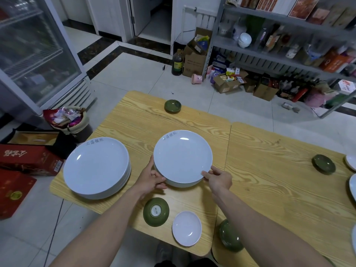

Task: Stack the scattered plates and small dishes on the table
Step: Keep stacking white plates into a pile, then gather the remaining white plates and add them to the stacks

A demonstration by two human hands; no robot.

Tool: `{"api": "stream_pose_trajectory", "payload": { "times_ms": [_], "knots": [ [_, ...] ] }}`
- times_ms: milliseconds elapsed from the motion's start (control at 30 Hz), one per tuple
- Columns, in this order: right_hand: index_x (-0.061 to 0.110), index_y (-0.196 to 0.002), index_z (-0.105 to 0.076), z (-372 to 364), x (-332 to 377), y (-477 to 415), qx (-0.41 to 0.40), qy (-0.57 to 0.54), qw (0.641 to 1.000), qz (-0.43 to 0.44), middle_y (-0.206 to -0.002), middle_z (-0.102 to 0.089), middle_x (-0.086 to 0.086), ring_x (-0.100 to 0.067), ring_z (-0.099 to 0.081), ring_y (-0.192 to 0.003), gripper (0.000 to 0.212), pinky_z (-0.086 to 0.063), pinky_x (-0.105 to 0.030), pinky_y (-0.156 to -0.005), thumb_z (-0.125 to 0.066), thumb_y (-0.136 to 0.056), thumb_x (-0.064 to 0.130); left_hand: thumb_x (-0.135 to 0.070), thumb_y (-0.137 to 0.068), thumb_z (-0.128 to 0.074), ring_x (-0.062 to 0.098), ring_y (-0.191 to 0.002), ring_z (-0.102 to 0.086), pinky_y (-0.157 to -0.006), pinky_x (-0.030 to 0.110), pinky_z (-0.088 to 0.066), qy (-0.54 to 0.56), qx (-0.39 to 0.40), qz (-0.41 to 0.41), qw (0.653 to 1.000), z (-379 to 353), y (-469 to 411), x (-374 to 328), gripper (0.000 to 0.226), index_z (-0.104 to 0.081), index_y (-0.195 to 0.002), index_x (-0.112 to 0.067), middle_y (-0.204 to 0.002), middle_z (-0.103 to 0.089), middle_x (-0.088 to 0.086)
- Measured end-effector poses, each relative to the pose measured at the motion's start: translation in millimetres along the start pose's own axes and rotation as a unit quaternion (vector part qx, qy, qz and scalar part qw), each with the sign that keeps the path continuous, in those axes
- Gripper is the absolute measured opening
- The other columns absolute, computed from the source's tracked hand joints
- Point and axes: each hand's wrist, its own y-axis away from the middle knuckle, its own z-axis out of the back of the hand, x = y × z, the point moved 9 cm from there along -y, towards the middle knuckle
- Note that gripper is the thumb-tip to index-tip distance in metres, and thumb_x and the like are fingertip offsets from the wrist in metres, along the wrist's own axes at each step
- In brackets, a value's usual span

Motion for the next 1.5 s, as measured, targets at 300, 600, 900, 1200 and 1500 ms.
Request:
{"api": "stream_pose_trajectory", "payload": {
  "times_ms": [300, 600, 900, 1200, 1500],
  "knots": [
    [0.004, -0.118, -0.068, -0.8, 5.0, -5.7, 0.038, 0.079, 0.996, 0.021, -0.085, -0.071, -0.002, -0.021, -0.065, -0.083, 0.037, -0.053, -0.032, -0.088, -0.077, -0.082, 0.005, 0.005, -0.087, -0.063, 0.026, -0.069, -0.071, -0.071, 0.029, -0.057, -0.143, -0.068, -0.026, 0.987, 15.3, 2.9, -19.5, 0.081, -0.033, -0.150, -0.036, -0.074, -0.066, 0.016],
    [0.026, -0.157, -0.018, -51.4, 74.8, 47.6, 0.143, 0.621, 0.685, 0.353, -0.163, -0.018, -0.007, -0.024, -0.015, -0.150, 0.076, -0.010, -0.047, -0.120, -0.045, -0.095, 0.060, -0.046, -0.098, -0.046, 0.028, -0.146, -0.021, -0.117, 0.042, -0.020, -0.620, -0.118, -0.170, 0.757, -30.0, 22.3, -111.6, 0.058, -0.033, -0.152, -0.028, -0.160, -0.027, 0.004],
    [0.026, -0.159, -0.004, 13.4, 112.3, 61.5, 0.067, 0.690, 0.621, 0.365, -0.166, 0.003, -0.009, -0.032, 0.003, -0.152, 0.077, -0.007, -0.056, -0.120, -0.027, -0.097, 0.067, -0.047, -0.100, -0.042, 0.027, -0.152, 0.004, -0.121, 0.051, -0.006, -0.645, -0.077, -0.226, 0.726, -130.7, 45.6, -152.9, 0.067, -0.012, -0.157, -0.030, -0.165, 0.003, 0.000],
    [0.026, -0.158, -0.006, 198.6, 108.5, 58.6, -0.012, 0.649, 0.691, 0.318, -0.166, 0.002, -0.010, -0.036, 0.001, -0.152, 0.079, -0.013, -0.058, -0.119, -0.030, -0.096, 0.068, -0.049, -0.098, -0.045, 0.033, -0.151, -0.005, -0.119, 0.054, -0.012, -0.658, -0.044, -0.290, 0.693, -296.3, 96.9, -151.2, 0.068, -0.015, -0.156, -0.031, -0.166, -0.003, 0.000],
    [0.029, -0.158, -0.005, 418.0, 53.8, 57.7, -0.066, 0.605, 0.748, 0.266, -0.166, -0.002, -0.009, -0.033, -0.003, -0.152, 0.079, -0.015, -0.053, -0.119, -0.032, -0.095, 0.069, -0.046, -0.097, -0.050, 0.032, -0.150, -0.012, -0.119, 0.054, -0.017, -0.648, 0.004, -0.337, 0.683, -492.6, 164.3, -99.2, 0.068, -0.019, -0.156, -0.030, -0.165, -0.010, 0.002]
  ]
}}
